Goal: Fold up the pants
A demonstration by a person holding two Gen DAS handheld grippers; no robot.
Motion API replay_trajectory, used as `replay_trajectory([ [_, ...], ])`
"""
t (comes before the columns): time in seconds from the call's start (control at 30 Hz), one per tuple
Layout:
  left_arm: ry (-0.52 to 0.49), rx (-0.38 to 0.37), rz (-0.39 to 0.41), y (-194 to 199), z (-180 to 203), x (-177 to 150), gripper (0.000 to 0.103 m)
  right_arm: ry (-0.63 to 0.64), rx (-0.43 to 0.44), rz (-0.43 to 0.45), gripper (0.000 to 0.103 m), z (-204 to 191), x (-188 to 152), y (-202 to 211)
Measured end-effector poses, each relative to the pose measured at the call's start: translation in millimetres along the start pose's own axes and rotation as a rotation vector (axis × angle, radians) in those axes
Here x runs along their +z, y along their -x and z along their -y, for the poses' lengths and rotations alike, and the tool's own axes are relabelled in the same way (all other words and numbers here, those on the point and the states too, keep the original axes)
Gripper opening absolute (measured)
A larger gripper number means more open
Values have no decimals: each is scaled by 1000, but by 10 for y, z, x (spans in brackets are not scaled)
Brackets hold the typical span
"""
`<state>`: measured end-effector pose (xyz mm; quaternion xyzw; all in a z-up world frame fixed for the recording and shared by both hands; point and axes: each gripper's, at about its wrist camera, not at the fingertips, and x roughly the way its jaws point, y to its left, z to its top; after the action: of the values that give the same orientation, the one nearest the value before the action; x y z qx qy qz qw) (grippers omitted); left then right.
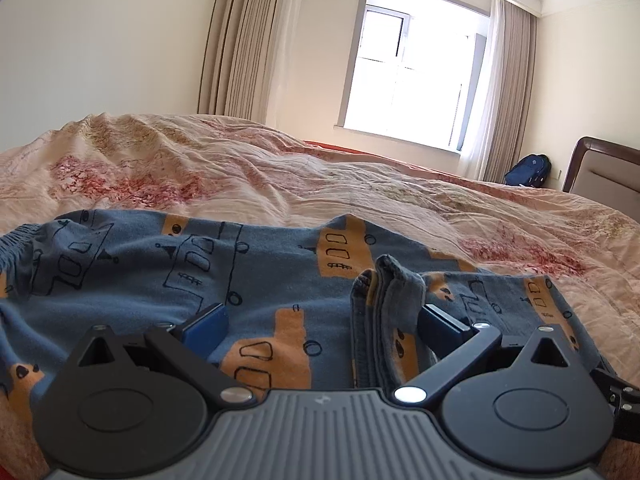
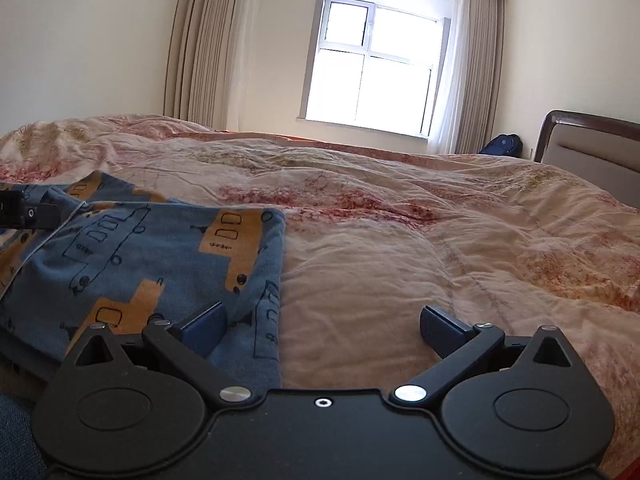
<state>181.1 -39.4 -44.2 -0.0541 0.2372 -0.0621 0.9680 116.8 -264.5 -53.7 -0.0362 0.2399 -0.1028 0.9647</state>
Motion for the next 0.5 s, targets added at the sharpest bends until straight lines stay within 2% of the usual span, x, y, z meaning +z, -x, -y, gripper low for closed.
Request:
replay_trajectory([
  [0.1,-30,2,-6,152,25,-88,102,-46,-4,-26,103,-5,-10,113],
  [0.2,-3,-11,-24,310,-30,-143,102,-53,7,-35,103,-31,-24,212],
  [0.37,102,-41,-10,626,-218,-187,102,-62,52,7,103,-166,72,414],
  [0.5,211,7,9,776,-458,-222,102,-36,143,32,103,-433,248,443],
])
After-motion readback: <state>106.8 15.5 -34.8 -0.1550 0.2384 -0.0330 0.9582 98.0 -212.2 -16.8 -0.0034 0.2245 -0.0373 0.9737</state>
